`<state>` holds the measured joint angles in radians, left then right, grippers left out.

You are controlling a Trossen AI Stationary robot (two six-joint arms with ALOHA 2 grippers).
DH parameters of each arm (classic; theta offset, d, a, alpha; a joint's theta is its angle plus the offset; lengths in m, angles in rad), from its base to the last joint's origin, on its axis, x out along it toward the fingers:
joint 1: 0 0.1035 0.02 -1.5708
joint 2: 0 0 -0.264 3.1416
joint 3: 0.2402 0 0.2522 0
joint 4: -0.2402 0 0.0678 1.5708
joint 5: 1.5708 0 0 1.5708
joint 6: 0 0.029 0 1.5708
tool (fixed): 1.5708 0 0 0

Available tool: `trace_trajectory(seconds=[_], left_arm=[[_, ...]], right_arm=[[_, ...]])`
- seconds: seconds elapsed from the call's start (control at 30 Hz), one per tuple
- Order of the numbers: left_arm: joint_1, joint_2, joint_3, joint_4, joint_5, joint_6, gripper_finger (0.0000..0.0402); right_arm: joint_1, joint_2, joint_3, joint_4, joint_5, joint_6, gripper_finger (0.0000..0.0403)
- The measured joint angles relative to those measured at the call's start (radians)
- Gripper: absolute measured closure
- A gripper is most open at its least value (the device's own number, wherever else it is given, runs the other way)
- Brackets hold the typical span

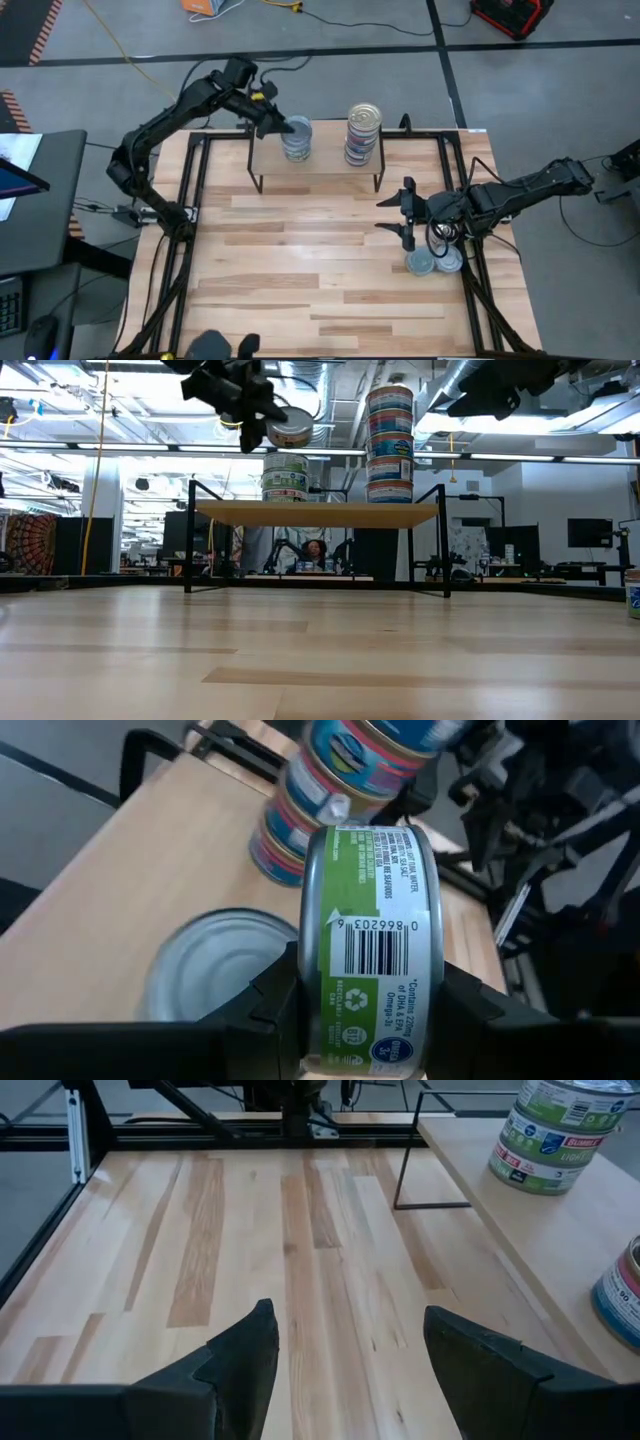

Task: Stack canned seafood by type on shelf
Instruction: Stack the green tuna can on top of the green tuna can on the shelf

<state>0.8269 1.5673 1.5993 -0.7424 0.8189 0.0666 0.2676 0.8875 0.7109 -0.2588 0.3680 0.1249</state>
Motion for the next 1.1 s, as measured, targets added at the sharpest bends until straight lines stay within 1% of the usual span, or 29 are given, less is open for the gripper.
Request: trace_trajectory(seconds=[0.1, 0.17, 0.4, 0.53, 0.7, 0.83, 0.93, 1.1], left_arm=[[0.035, 0.005, 0.000, -0.002, 0.053, -0.021, 0.0269], [0.047, 0.004, 0.000, 0.000, 0.064, -0.031, 0.0268], [0.071, 0.007, 0.000, 0.001, 0.044, -0.058, 0.0268], [0.067, 0.006, 0.000, -0.002, 0.012, -0.084, 0.0267], [0.050, 0.006, -0.001, 0.000, 0.006, -0.098, 0.0267], [0.035, 0.006, -0.027, 0.013, 0.003, -0.124, 0.0265], [0.029, 0.006, -0.043, 0.045, -0.001, -0.141, 0.0251], [0.023, 0.006, -0.045, 0.066, -0.012, -0.145, 0.0202]], right_arm=[[0.000, 0.000, 0.000, 0.000, 0.000, -0.001, 0.0127], [0.000, 0.000, 0.000, 0.000, 0.000, -0.002, 0.0127], [0.000, 0.000, 0.000, 0.032, 0.000, -0.025, 0.0127], [0.000, 0.000, 0.000, 0.037, 0.000, -0.022, 0.0127], [0.000, 0.000, 0.000, 0.037, 0.000, -0.021, 0.0127], [0.000, 0.000, 0.000, 0.037, 0.000, -0.021, 0.0127], [0.000, 0.000, 0.000, 0.047, 0.000, -0.021, 0.0127], [0.000, 0.000, 0.000, 0.061, -0.001, -0.020, 0.0127]])
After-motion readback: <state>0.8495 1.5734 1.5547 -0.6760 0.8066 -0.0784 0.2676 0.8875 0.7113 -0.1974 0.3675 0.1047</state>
